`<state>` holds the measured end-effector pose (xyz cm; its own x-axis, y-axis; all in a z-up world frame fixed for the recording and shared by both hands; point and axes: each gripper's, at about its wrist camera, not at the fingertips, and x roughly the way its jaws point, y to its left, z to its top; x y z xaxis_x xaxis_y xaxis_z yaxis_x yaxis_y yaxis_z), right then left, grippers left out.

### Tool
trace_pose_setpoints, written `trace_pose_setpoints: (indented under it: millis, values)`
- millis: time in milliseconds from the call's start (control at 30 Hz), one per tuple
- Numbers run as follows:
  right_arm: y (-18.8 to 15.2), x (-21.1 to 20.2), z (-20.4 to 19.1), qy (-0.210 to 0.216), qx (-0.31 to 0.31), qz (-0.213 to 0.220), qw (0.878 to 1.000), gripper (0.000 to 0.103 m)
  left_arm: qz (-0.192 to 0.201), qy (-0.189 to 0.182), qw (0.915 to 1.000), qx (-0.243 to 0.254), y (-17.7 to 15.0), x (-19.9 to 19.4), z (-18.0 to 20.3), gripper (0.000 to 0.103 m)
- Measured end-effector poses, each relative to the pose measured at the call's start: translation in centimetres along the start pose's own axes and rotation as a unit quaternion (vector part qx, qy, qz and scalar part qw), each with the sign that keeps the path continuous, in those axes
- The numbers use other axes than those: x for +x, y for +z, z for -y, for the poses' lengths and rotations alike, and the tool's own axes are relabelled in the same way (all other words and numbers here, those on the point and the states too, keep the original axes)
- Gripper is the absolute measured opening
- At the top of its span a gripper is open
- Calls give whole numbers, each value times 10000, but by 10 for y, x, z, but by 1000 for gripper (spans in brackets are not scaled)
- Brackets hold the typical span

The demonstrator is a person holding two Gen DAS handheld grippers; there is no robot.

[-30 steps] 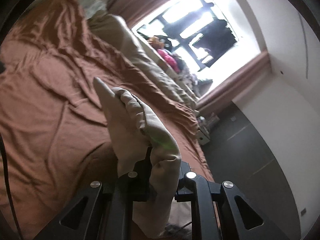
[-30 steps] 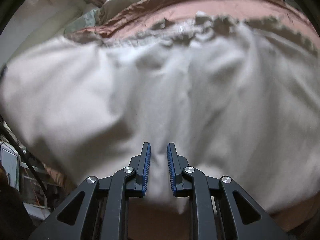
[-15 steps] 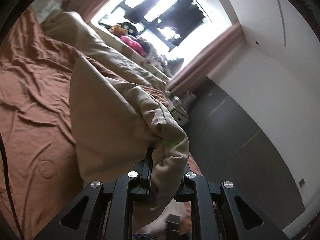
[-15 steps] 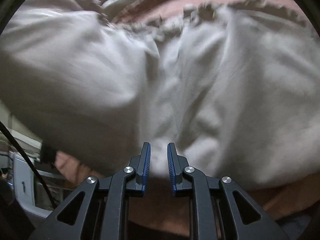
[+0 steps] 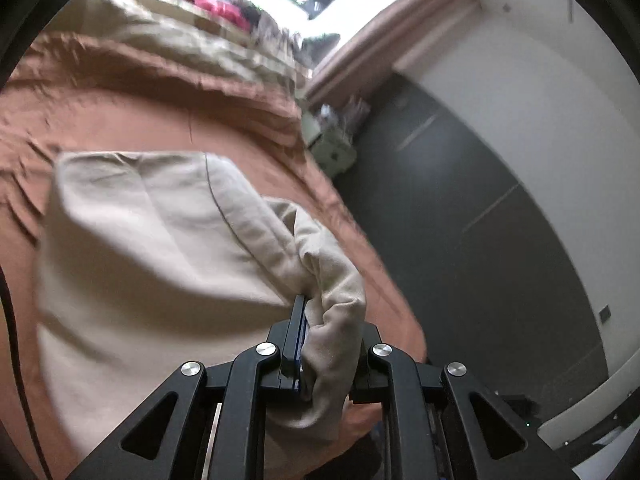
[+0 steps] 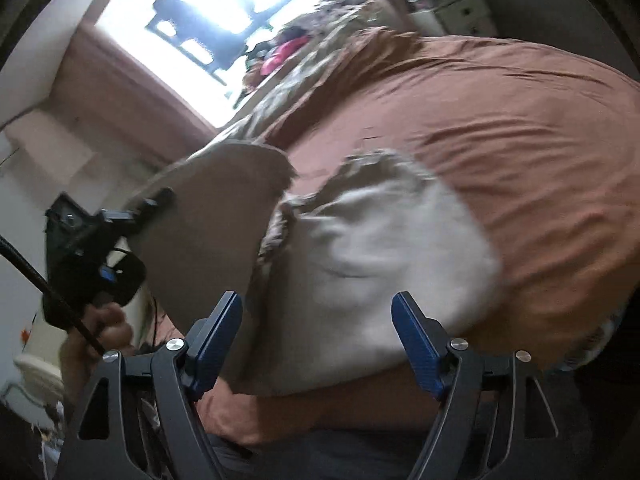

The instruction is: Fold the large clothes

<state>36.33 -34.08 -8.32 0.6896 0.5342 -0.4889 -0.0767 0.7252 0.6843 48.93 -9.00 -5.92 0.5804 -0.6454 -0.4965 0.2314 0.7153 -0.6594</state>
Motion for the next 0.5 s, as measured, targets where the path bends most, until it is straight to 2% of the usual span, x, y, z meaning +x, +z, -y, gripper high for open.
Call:
trace_pose_setpoints:
  millis: [100, 200, 333, 500]
  values:
    - [-12, -7, 34, -166, 360, -62, 9992, 76, -532, 102, 9984, -166, -22, 47, -3, 15]
    - [-15, -8, 52, -269, 541, -116, 9981, 76, -795, 201, 9966, -93, -40, 72, 3, 15]
    - [-12, -14, 67, -297, 685, -159, 9971, 76, -902, 211, 9957, 25, -51, 84, 14, 15]
    - [-9, -26, 69, -272, 740, -64, 9969, 76, -1042, 101, 9944, 161, -52, 103, 26, 15]
